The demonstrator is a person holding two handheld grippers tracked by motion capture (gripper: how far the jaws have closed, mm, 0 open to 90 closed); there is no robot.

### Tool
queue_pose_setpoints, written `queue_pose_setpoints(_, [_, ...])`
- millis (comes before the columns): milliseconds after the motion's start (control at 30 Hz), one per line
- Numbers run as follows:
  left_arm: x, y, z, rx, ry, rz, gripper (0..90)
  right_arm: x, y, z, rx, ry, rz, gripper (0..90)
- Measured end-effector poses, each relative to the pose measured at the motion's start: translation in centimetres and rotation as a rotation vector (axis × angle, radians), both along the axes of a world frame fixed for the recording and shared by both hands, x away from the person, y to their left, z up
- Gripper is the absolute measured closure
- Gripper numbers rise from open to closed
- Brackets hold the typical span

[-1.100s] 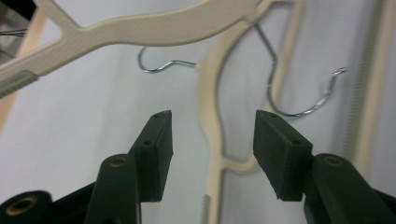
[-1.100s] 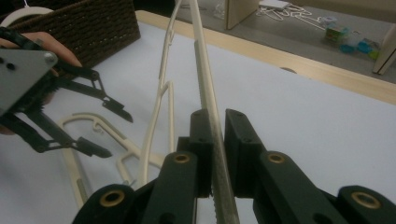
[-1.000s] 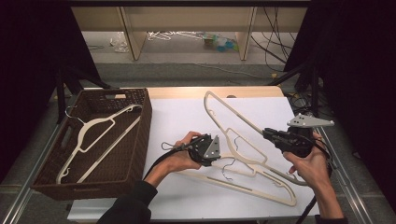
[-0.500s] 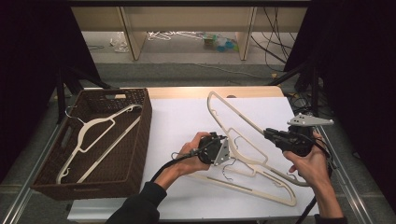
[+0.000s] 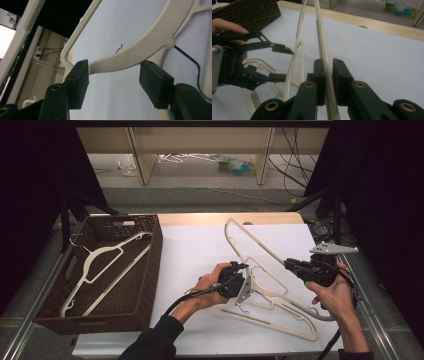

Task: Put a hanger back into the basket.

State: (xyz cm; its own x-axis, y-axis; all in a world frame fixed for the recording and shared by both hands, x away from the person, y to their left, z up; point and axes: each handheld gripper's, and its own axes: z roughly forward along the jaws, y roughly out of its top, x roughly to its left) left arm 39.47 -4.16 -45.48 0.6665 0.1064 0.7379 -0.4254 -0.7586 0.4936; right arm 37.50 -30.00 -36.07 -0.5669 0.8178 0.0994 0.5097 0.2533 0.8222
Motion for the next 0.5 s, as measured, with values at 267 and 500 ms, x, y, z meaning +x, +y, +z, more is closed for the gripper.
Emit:
queue_pose_setpoints(267, [0.2, 1.3, 1.6, -0.054, -0.050, 0.022, 44.4, 0.6, -1.2, -0.4, 0.035, 0.044, -0.005, 81.2])
queue_pose_setpoints(500, [0.2, 2.3, 2.9, -0.028, -0.087, -0.011, 47.5, 1.1, -1.3, -1.2, 0.067, 0.080, 0.021, 80.6])
